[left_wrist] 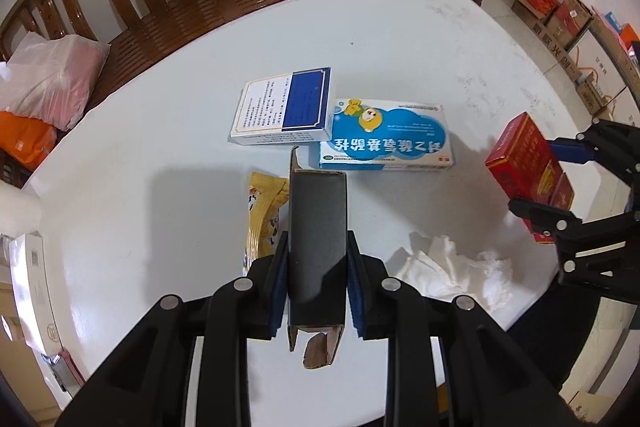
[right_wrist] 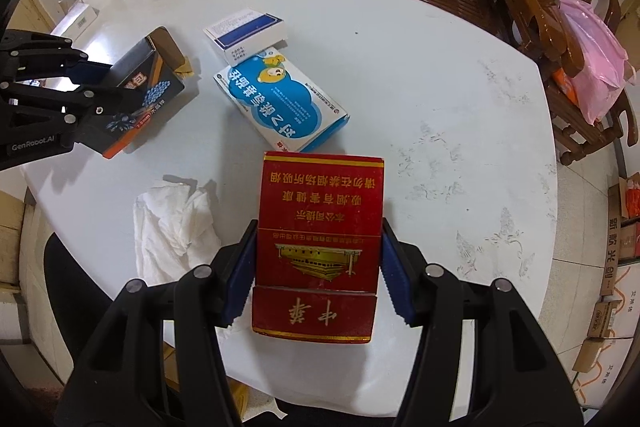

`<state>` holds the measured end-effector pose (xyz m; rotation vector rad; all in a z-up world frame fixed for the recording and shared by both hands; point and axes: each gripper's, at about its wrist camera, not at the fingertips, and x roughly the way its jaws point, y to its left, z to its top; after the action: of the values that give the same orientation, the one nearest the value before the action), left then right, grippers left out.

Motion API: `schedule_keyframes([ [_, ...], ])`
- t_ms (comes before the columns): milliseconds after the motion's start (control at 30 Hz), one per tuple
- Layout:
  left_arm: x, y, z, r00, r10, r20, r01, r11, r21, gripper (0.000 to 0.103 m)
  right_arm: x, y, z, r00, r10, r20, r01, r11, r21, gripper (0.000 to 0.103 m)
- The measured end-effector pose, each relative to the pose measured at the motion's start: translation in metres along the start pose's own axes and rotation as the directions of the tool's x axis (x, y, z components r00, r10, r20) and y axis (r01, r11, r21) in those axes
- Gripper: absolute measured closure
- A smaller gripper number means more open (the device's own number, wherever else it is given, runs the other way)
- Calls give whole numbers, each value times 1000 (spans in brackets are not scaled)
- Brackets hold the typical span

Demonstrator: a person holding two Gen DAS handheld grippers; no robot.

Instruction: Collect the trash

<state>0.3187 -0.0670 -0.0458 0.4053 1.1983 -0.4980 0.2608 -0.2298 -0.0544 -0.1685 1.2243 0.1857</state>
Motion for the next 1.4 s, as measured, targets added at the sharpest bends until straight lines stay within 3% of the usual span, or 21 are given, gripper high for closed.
schedule_keyframes([
  [367,-49,-30,-38,993,69,94,-71,997,25,78,-49,20,-19,996,-1,85,3,1000,-26,47],
  [767,-76,-62,-106,989,55,140,-57,998,9,78,-95,68,-75,988,25,151,-11,996,-93,47],
  [1400,-50,-106,-207,985,1,174,-5,1000,20,78,-76,123,-167,989,68,128,-52,991,-119,47],
])
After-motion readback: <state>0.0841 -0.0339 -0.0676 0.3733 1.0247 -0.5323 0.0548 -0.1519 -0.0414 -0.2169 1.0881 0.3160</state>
